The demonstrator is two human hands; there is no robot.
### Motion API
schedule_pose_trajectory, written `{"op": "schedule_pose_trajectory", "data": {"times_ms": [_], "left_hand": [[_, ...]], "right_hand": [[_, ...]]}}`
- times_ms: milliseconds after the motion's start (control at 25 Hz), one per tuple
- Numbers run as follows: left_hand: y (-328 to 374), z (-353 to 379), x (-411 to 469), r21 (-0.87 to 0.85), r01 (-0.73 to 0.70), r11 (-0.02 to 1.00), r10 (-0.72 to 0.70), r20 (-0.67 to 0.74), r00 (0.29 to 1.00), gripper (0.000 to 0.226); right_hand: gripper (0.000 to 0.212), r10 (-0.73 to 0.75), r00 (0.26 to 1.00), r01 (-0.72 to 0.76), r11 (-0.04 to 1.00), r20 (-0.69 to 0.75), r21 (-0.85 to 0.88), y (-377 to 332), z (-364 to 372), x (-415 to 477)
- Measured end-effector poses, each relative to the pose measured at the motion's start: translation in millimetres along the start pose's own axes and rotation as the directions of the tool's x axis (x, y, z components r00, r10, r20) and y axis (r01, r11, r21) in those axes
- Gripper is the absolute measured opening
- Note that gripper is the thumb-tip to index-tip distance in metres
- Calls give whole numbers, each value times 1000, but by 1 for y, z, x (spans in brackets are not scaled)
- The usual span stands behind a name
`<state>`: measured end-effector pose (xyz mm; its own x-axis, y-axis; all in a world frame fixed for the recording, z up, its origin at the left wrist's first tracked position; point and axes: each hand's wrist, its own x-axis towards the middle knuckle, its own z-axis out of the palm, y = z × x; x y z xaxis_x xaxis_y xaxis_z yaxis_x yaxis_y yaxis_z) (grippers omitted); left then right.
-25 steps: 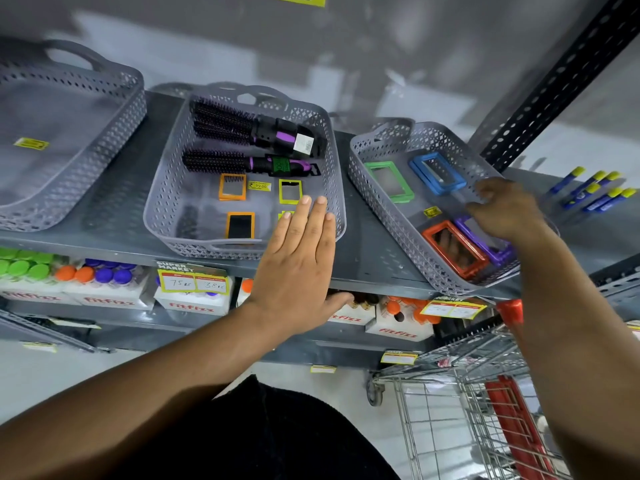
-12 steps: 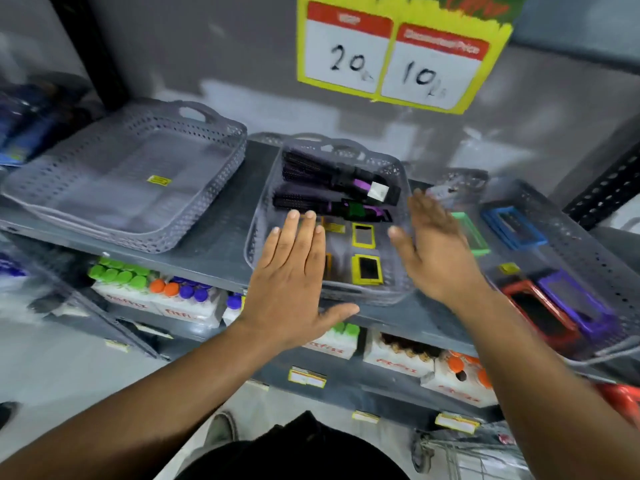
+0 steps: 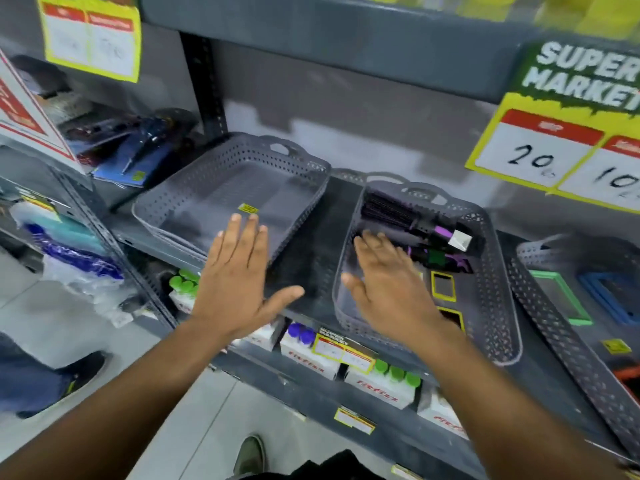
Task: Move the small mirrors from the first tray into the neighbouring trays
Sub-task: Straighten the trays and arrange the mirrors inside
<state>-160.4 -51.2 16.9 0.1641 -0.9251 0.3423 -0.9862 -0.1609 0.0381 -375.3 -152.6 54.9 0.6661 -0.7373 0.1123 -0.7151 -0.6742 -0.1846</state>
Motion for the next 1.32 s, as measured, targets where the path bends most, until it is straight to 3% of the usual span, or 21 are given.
{"op": "schedule_pose_trajectory", "data": {"times_ms": [160, 280, 440, 600, 760, 880, 1080, 1200, 1320], "left_hand": [[-70, -1, 2, -5, 124, 992, -124, 7, 992, 109], [-118, -1, 2, 5, 112, 994, -112, 101, 989, 107], [-148, 7, 3, -1, 84, 997, -83, 145, 986, 86], [-162, 13, 6, -37, 93, 995, -86, 153, 984, 79], [-166, 9, 5, -58, 114, 992, -104, 157, 982, 87], [-138, 4, 11, -69, 65, 995, -58, 98, 993, 94], [-29, 1, 37, -200, -233, 952, 231, -34, 972, 91], [33, 8, 52, -300, -324, 897, 342, 6, 940, 94], [75, 23, 62, -409, -280, 868, 355, 119, 927, 93]], "right_hand": [[69, -78, 993, 78, 997, 85, 2, -49, 19, 32], [74, -80, 984, 85, 996, 161, -23, -81, 32, 62], [78, -45, 955, 16, 995, 292, 103, -96, 40, 88], [75, -49, 959, 10, 990, 278, 141, -101, 44, 100], [80, -37, 960, -9, 987, 277, 160, -105, 43, 104], [85, 14, 984, -34, 993, 178, 112, -91, 36, 91], [73, 178, 984, -177, 984, 5, -29, -24, 13, 62], [69, 368, 929, -370, 924, -35, -94, 32, -1, 35], [68, 525, 851, -520, 843, 5, -137, 77, -8, 3]]}}
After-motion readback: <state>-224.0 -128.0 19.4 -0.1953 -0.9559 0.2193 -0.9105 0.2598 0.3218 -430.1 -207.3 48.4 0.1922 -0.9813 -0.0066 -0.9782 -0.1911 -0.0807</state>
